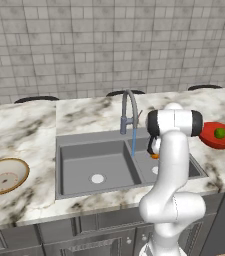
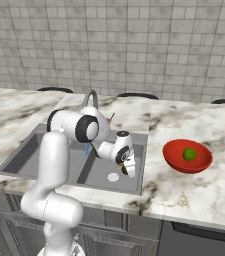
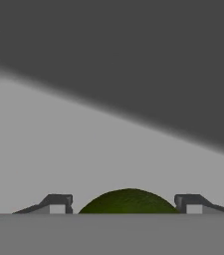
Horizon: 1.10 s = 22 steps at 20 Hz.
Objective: Pick the limes from the sink and place them in one bowl. Place the tangerine in the other bowl. Then turn off the sink faucet.
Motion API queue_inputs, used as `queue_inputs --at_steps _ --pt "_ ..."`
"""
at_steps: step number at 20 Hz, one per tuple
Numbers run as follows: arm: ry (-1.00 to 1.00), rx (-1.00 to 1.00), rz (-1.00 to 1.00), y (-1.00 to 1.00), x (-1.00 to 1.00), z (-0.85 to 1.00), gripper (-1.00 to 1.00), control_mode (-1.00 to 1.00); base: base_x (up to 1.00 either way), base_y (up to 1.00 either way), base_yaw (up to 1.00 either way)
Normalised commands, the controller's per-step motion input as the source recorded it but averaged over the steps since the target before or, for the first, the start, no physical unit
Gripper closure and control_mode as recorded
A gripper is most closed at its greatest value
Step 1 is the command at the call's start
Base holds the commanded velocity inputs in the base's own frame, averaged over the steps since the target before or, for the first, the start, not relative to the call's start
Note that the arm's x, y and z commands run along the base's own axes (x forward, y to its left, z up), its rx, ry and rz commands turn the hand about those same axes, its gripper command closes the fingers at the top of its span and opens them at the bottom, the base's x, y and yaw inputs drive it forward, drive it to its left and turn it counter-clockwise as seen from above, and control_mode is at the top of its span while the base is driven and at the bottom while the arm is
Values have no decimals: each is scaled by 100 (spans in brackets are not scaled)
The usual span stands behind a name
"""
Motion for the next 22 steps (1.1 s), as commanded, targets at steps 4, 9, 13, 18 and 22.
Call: queue_inputs --at_steps 4,9,13,18,22 --pt "0 0 -5 14 -1 -23 100 -100 0 0 0" --pt "0 0 -10 28 1 -7 100 -100 0 0 0" --pt "0 0 -8 26 0 0 100 -100 0 0 0" --pt "0 0 -2 3 -1 32 100 -100 0 0 0" --pt "-1 0 0 -1 -12 73 100 -100 0 0 0"
